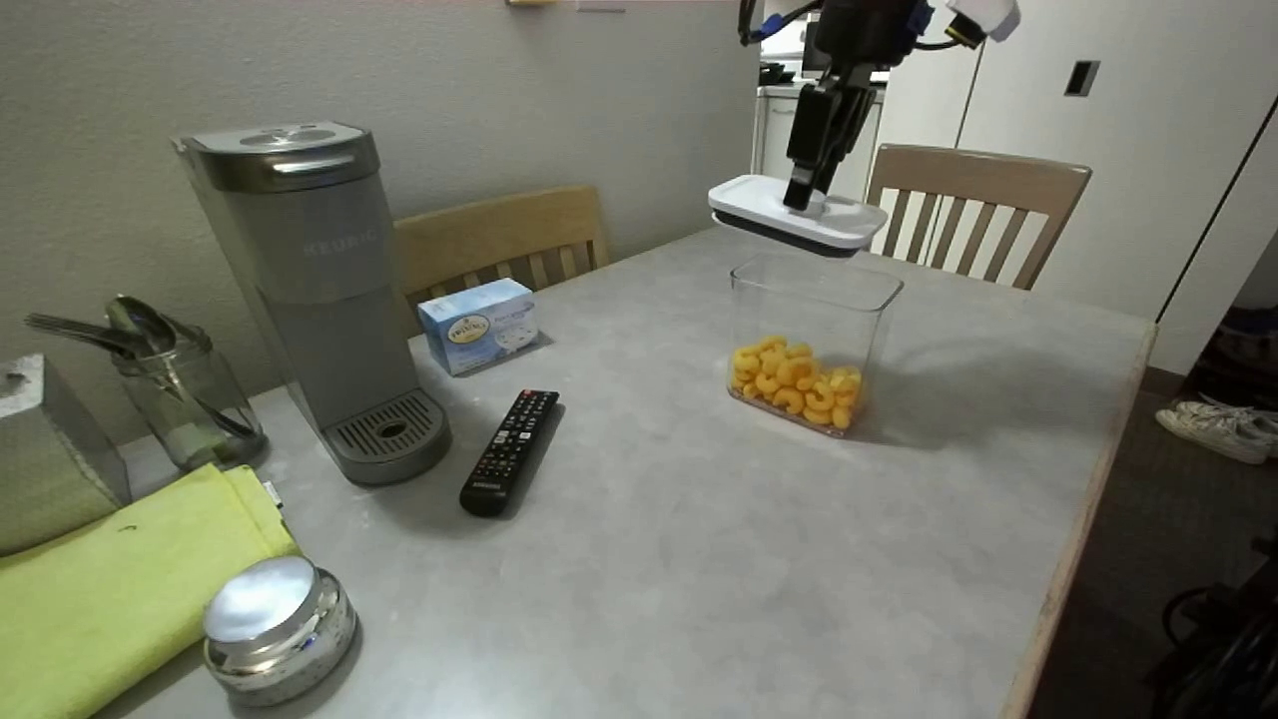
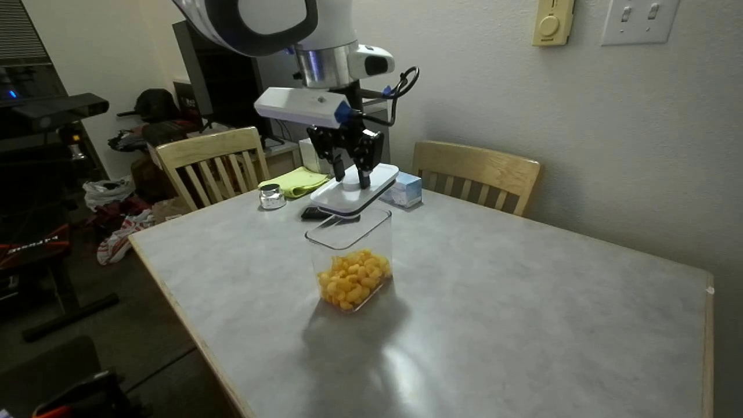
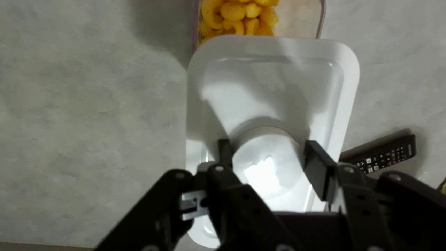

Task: Pick up the white lid and put it on the table. Pick up the white lid and put it back on the container.

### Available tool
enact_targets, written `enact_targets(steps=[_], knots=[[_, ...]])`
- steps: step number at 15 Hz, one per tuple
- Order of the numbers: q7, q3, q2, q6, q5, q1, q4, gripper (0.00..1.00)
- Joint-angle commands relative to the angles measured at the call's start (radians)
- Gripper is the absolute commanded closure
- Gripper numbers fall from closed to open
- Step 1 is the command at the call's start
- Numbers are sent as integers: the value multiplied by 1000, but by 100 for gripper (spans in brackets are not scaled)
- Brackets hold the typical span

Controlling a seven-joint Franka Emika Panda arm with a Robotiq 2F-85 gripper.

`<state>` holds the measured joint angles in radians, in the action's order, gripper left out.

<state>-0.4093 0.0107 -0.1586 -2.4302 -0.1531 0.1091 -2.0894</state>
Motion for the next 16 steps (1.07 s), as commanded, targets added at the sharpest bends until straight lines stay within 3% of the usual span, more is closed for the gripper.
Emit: enact_targets(steps=[1,11,16], knots=[[-22,-8,10,9,-7,2,16,71],[-54,-51,8,-8,8,30,62,71],[-223,-64,1,-54,-53,80,60,71]])
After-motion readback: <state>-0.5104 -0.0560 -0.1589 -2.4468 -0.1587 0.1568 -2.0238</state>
